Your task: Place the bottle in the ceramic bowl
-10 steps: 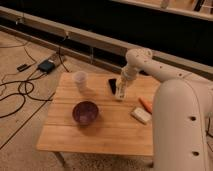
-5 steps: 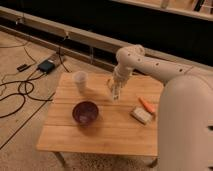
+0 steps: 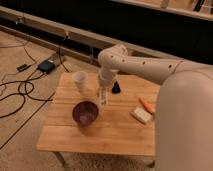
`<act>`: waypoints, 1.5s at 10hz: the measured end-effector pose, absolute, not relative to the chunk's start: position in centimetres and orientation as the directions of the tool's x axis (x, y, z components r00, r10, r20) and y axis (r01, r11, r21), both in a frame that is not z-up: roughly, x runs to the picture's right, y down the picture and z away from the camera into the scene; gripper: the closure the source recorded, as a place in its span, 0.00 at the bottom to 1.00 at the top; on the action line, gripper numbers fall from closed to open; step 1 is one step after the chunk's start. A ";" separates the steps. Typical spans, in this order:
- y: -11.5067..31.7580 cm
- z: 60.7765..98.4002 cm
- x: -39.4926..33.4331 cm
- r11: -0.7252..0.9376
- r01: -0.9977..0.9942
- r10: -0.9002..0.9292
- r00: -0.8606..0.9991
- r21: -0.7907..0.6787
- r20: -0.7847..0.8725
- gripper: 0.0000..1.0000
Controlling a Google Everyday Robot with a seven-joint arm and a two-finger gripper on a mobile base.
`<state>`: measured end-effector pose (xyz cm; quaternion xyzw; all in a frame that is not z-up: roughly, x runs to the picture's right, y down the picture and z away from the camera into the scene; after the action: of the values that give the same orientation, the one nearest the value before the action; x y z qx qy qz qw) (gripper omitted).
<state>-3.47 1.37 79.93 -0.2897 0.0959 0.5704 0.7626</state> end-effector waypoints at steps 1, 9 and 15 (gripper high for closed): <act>1.5 79.6 -4.7 0.189 -0.920 0.806 0.345 -0.342 -0.481 1.00; 7.2 80.1 -7.9 0.107 -0.922 0.707 0.334 -0.372 -0.624 1.00; 10.2 82.4 -10.1 0.071 -0.896 0.656 0.373 -0.438 -0.656 0.78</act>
<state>-10.15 10.21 82.37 -0.4147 0.1446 0.5409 0.7173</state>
